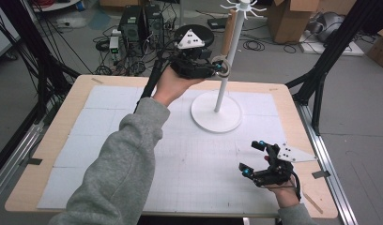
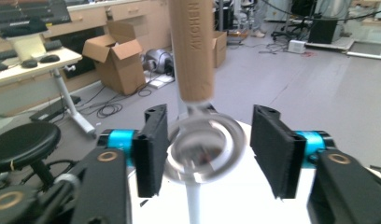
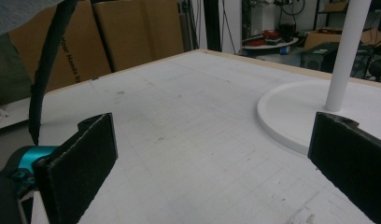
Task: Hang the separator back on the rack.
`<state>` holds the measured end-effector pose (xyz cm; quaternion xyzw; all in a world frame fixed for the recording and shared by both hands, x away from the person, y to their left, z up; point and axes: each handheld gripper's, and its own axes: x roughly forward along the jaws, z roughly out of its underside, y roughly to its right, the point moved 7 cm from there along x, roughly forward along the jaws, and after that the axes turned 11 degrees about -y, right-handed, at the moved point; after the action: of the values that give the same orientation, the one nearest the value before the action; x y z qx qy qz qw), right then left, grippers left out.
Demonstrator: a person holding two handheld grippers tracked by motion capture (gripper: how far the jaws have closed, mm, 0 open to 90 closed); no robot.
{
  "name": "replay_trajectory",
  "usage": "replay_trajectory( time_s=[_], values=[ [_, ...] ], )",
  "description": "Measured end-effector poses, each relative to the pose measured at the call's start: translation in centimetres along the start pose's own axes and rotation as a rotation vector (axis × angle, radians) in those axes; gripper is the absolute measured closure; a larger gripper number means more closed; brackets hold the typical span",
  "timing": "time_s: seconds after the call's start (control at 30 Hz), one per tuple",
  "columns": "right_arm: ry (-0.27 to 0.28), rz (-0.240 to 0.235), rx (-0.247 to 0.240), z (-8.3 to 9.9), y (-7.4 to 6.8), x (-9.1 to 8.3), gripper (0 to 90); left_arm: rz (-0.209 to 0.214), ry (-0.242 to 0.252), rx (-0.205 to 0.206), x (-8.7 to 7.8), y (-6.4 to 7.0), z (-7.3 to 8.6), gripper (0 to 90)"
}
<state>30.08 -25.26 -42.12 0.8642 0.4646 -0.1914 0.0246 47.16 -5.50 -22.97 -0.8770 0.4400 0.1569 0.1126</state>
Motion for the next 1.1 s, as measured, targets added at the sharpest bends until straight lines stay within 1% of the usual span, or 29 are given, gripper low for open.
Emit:
replay_trajectory(
  time_s=[0.13, 0.17, 0.23, 0.3, 0.33, 0.37, 0.43, 0.47, 0.57, 0.63, 0.73, 0.87, 0.9, 1.0, 1.07, 1.1],
  values=[
    [0.0, 0.0, 0.0, 0.0, 0.0, 0.0, 0.6, 0.046, 0.02, 0.019, -1.1, 0.4, 0.9, 32.6],
    [-0.001, 0.001, 0.003, 0.0, 0.1, 0.0, 0.6, 0.054, 0.023, 0.013, -1.3, 0.5, 1.2, 28.8],
    [-0.002, 0.002, 0.003, 0.1, 0.1, 0.0, 0.6, 0.073, 0.022, 0.016, -1.8, 0.6, 1.8, 22.8],
    [-0.003, 0.004, 0.004, 0.1, 0.1, -0.1, 0.6, 0.078, 0.026, 0.029, -2.3, 0.5, 2.3, 18.3],
    [-0.002, 0.007, -0.004, 0.0, 0.1, -0.1, 0.6, 0.086, 0.032, 0.025, -2.5, 0.5, 2.6, 15.8],
    [-0.004, 0.007, 0.0, 0.0, 0.1, -0.1, 0.6, 0.099, 0.035, 0.023, -2.8, 0.6, 2.9, 14.8],
    [-0.003, 0.007, -0.006, 0.0, 0.0, -0.1, 0.6, 0.117, 0.056, 0.034, -3.5, 0.6, 3.5, 8.4],
    [-0.007, 0.01, -0.007, 0.1, 0.0, -0.1, 0.6, 0.138, 0.063, 0.032, -3.9, 0.7, 3.7, 5.7],
    [-0.008, 0.008, -0.007, 0.1, -0.1, 0.0, 0.6, 0.139, 0.076, 0.041, -4.7, 0.6, 4.4, 1.7],
    [-0.01, 0.009, -0.01, 0.1, -0.1, 0.0, 0.6, 0.129, 0.065, 0.03, -5.1, 0.6, 5.0, 1.7],
    [-0.017, 0.009, -0.011, 0.2, -0.1, 0.0, 0.6, 0.118, 0.059, 0.049, -5.6, 0.7, 6.0, 1.7],
    [-0.017, 0.011, -0.011, 0.2, -0.1, 0.0, 0.6, 0.128, 0.056, 0.068, -6.1, 1.1, 7.3, 1.7],
    [-0.016, 0.012, -0.013, 0.2, -0.1, 0.0, 0.6, 0.13, 0.057, 0.067, -6.2, 1.2, 7.6, 1.7],
    [-0.02, 0.012, -0.016, 0.3, -0.1, 0.1, 0.6, 0.129, 0.048, 0.083, -6.5, 1.4, 8.3, 1.7],
    [-0.022, 0.011, -0.017, 0.3, -0.1, 0.1, 0.6, 0.128, 0.051, 0.099, -6.7, 1.7, 8.6, 1.7],
    [-0.022, 0.012, -0.017, 0.3, -0.1, 0.1, 0.6, 0.127, 0.052, 0.098, -6.8, 1.7, 8.8, 1.7]
  ],
)
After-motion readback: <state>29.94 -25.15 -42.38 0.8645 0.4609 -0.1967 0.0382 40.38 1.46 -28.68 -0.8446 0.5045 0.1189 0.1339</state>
